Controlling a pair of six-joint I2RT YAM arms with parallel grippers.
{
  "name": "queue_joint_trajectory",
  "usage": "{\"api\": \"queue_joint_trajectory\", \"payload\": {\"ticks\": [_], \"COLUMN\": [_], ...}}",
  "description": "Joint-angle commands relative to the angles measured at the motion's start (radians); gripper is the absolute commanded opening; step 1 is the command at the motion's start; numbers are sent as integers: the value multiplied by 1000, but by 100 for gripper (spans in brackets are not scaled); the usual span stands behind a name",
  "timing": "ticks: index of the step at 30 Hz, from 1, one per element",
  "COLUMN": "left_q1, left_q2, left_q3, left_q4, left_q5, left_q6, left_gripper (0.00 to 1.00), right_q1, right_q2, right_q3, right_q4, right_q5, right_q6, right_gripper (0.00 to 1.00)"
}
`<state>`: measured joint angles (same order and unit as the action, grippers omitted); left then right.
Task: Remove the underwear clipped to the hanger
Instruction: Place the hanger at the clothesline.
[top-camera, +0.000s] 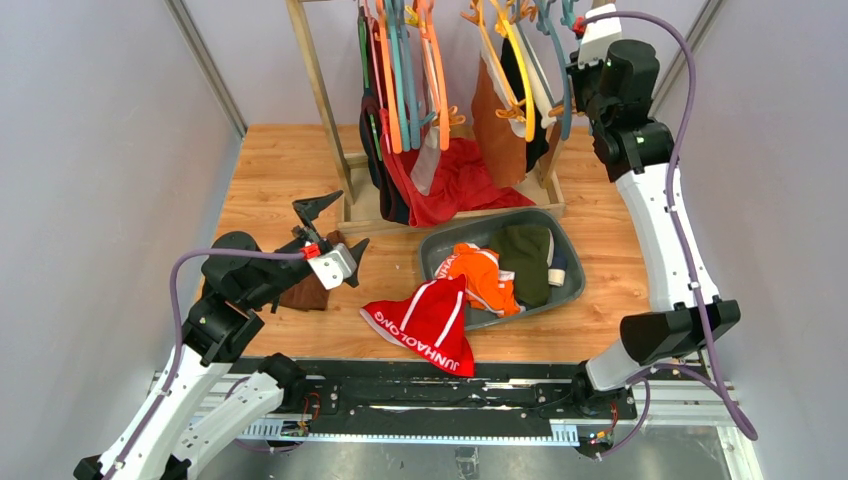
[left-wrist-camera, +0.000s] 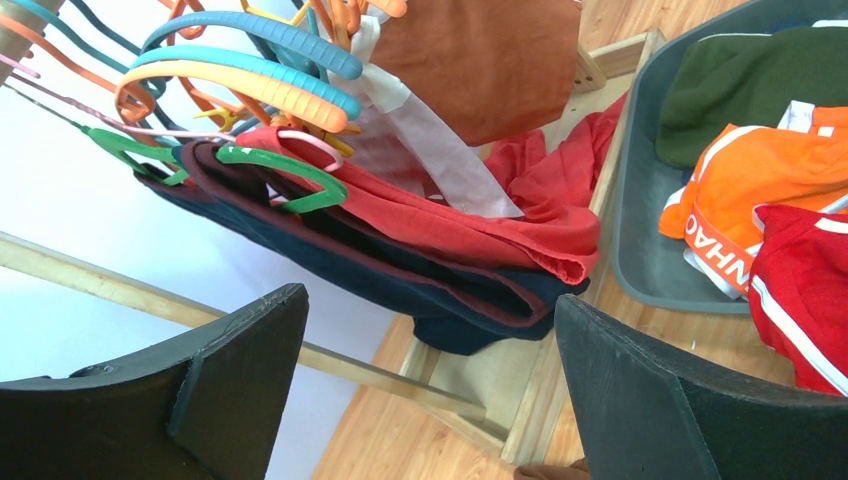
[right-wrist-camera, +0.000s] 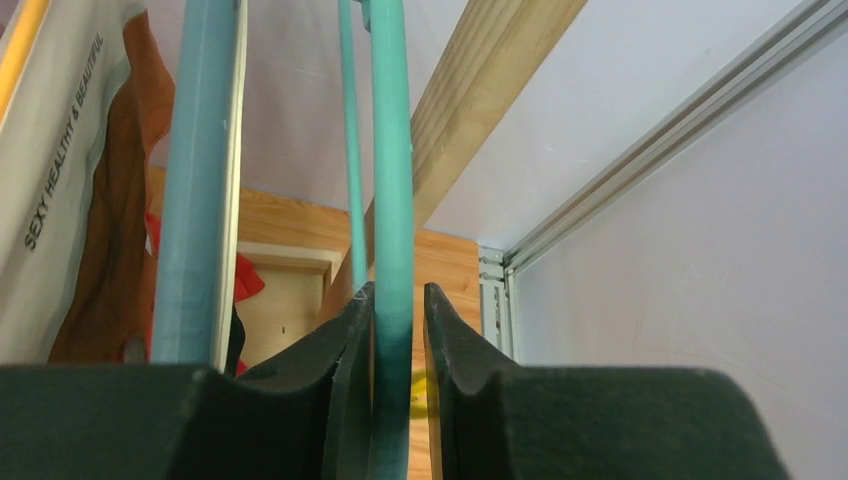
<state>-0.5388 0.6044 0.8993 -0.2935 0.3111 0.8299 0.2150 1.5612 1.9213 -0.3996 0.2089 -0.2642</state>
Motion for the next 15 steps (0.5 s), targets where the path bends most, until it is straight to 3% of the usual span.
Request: {"api": "queue_joint_trajectory", "payload": {"ticks": [1,5,7,15], "left_q1": [5,5,5,5], "left_q2": [-10,-8,-6,7], "left_q3": [-6,-1,3,21], "left_q4": [-3,-8,-14,-71], "left_q5": [3,2,4,26], "left_q6": [-2,-13,-17,-13], "left_gripper": [98,98,98,98], "right_q1": [6,6,6,7], "right_q2": [-72,-124,-145,-234], "right_q3": [-54,-99,-110,-137], "right_q4": [1,0,-8,-71], "right_q5": [-6,-13,-15,-16], "right_q6": [-26,-57,-70,-108], "right_gripper": [31,57,65,70]}}
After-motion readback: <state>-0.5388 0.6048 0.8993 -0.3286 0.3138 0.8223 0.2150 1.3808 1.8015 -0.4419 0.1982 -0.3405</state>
